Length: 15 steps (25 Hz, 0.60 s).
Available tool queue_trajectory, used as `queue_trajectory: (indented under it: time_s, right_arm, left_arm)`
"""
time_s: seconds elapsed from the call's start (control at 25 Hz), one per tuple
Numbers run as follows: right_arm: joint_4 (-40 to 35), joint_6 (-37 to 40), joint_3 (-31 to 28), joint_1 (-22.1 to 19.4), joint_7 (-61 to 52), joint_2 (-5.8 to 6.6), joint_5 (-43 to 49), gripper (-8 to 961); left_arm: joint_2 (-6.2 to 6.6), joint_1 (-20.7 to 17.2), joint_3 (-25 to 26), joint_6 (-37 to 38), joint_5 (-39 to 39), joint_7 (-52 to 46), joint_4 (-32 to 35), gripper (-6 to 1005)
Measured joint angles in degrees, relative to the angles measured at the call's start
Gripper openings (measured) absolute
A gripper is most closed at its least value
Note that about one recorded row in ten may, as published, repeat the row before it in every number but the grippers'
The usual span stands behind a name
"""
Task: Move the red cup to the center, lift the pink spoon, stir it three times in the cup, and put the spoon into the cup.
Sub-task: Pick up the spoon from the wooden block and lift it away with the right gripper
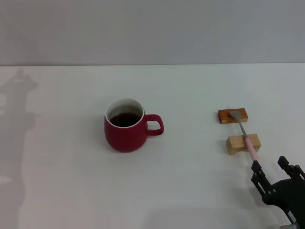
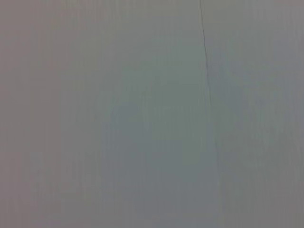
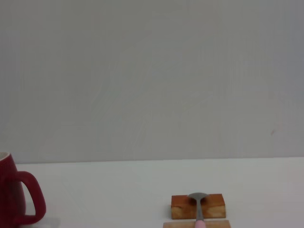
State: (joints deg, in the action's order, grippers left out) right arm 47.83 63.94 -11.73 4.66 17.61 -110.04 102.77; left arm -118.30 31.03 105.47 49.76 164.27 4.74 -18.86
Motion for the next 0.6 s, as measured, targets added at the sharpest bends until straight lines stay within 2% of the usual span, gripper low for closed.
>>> queue_trajectory:
  time_s: [0.6]
  right_arm:
    - [-1.9,-3.6,-0.3,3.4,-2.1,0.04,0.0,653]
  left_arm:
    - [0.0,0.0,0.3,0.8,0.0,0.0,-0.2,22]
